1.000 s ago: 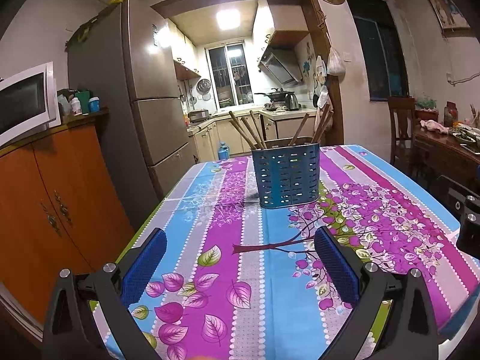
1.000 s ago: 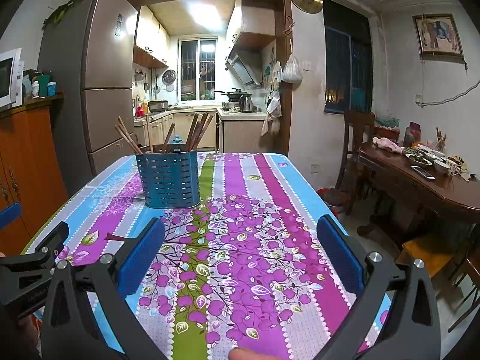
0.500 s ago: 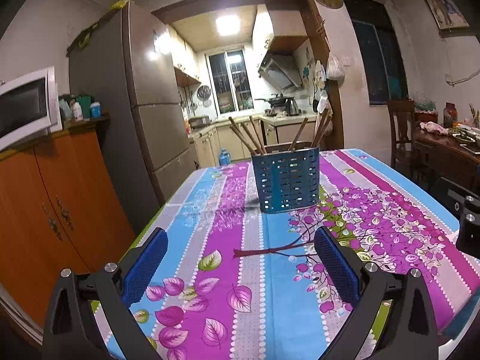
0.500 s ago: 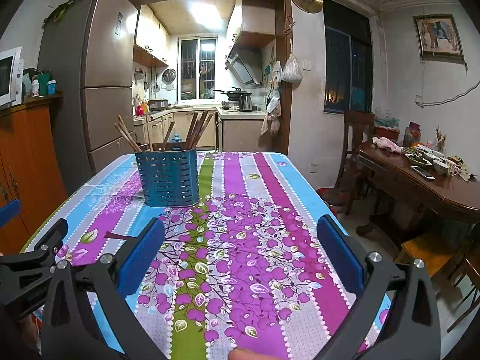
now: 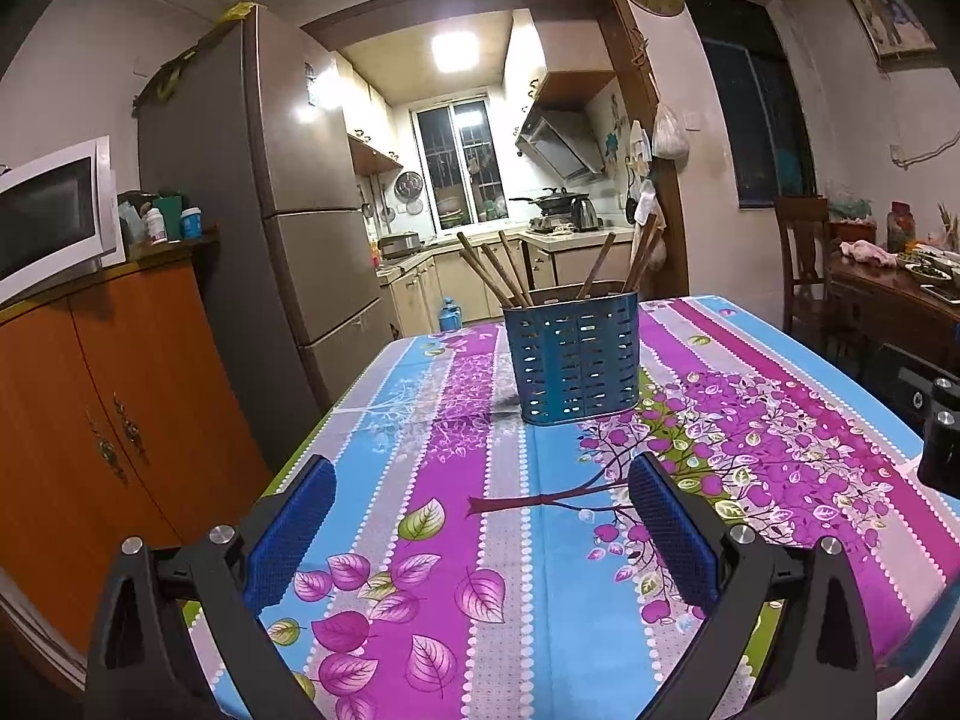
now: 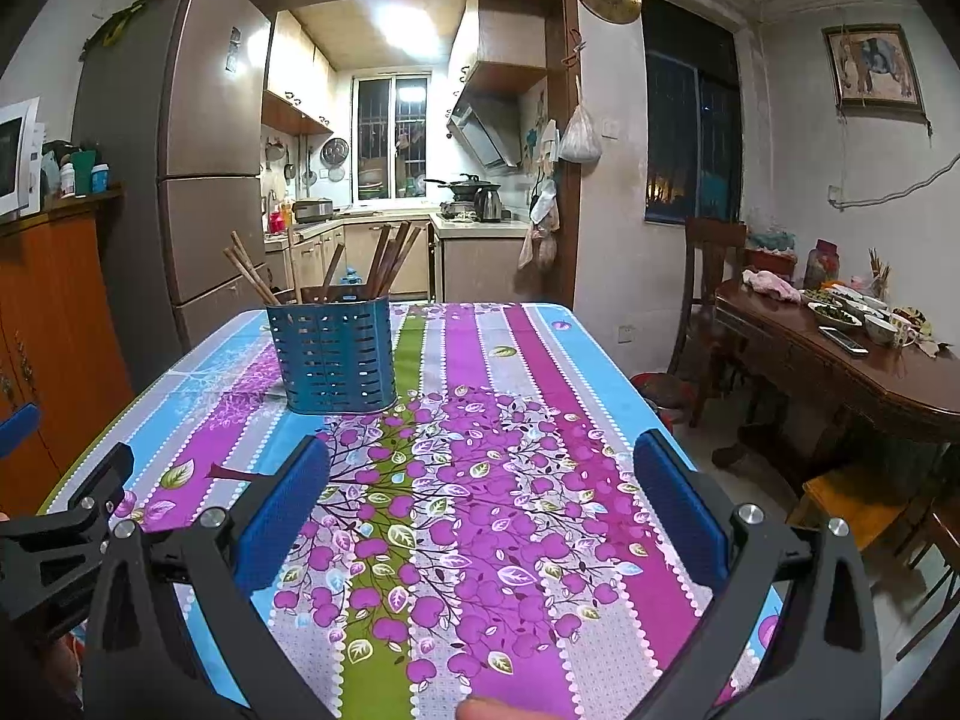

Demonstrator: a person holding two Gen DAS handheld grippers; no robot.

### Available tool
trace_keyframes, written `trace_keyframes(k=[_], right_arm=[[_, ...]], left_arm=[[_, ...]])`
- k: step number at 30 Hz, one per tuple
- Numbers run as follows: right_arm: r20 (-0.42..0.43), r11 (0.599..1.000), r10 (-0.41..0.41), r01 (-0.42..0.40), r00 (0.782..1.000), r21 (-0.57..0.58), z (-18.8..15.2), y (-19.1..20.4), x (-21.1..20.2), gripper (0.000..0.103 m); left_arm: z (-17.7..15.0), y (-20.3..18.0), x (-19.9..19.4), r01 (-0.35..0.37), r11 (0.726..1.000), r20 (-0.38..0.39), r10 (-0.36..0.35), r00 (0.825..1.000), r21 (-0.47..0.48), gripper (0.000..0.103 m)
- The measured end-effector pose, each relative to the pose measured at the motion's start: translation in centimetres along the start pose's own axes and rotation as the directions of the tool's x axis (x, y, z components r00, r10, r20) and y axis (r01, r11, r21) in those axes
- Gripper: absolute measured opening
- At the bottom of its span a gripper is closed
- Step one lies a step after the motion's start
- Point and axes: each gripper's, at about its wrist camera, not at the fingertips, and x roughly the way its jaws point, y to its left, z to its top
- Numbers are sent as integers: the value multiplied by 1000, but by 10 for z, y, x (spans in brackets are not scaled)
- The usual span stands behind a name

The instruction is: Organize utensils

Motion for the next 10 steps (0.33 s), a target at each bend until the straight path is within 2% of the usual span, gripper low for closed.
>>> trace_keyframes(k=[10], right_arm=[[1,1000,-1,1,1000,-3,0,1,0,98]], left_arm=[[1,1,5,-3,1000,-51,3,999,-4,98]])
